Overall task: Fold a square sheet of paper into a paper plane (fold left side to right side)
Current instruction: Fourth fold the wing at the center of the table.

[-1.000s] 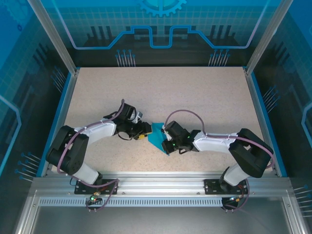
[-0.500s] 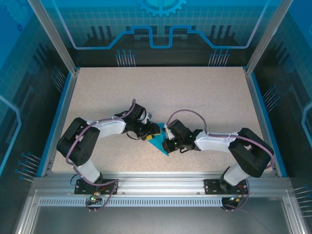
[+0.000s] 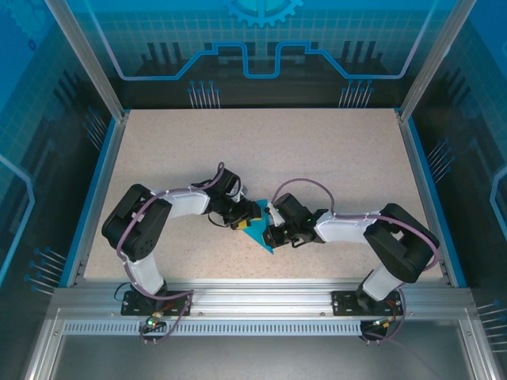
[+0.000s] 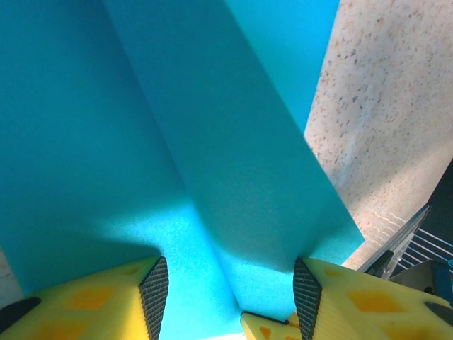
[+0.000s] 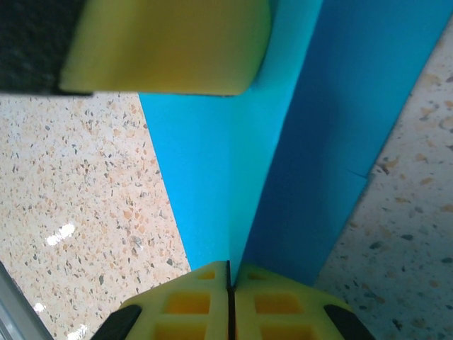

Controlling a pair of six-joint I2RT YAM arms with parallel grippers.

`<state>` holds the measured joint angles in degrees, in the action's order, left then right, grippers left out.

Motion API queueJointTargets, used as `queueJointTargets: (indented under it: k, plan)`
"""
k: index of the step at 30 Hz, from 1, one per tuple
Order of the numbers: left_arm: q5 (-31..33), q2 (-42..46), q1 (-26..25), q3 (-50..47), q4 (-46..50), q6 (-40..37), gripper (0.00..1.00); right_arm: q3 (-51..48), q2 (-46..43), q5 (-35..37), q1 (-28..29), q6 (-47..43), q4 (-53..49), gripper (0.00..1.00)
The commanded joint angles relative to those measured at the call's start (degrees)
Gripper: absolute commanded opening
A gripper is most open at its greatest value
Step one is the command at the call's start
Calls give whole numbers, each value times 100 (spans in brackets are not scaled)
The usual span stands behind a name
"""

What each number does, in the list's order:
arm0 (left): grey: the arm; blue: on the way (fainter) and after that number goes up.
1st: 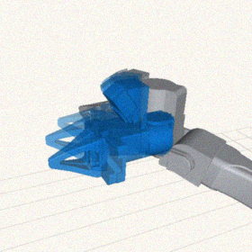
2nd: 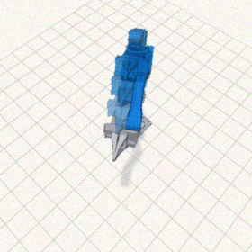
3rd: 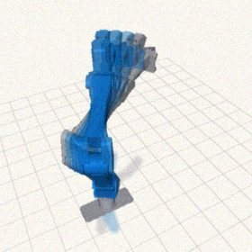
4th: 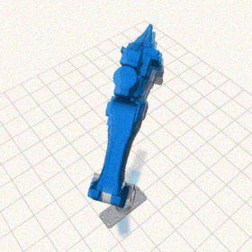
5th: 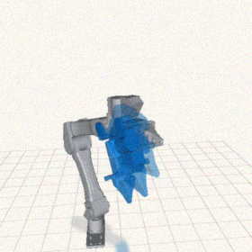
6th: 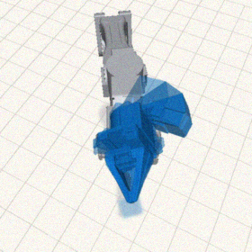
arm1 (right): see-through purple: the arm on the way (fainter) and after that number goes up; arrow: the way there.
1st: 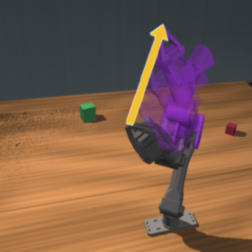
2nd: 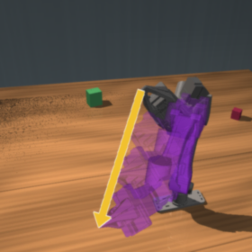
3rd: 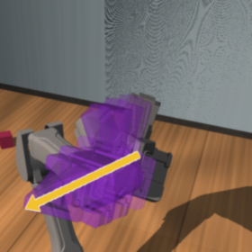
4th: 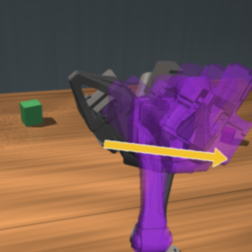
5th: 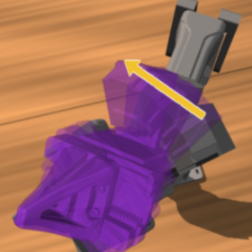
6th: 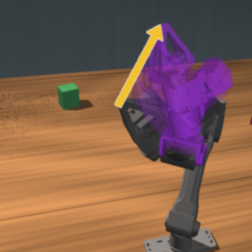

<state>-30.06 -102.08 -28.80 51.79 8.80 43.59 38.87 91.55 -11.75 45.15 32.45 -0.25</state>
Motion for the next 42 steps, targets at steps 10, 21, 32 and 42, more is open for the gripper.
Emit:
queueJointTargets:
  k: [10,21,32,42]
  plan:
    - [194,-273,-50,288,515,-91,54,0,97,-214,-102,60,87,12]
    - [301,-312,-54,310,658,-158,54,-171,-310,-409,-238,115,304,23]
    - [320,-286,-64,299,658,-145,54,-537,-837,-1036,-894,262,686,35]
    - [317,-262,-65,276,650,-140,54,-335,-204,-1368,-1096,680,1370,33]
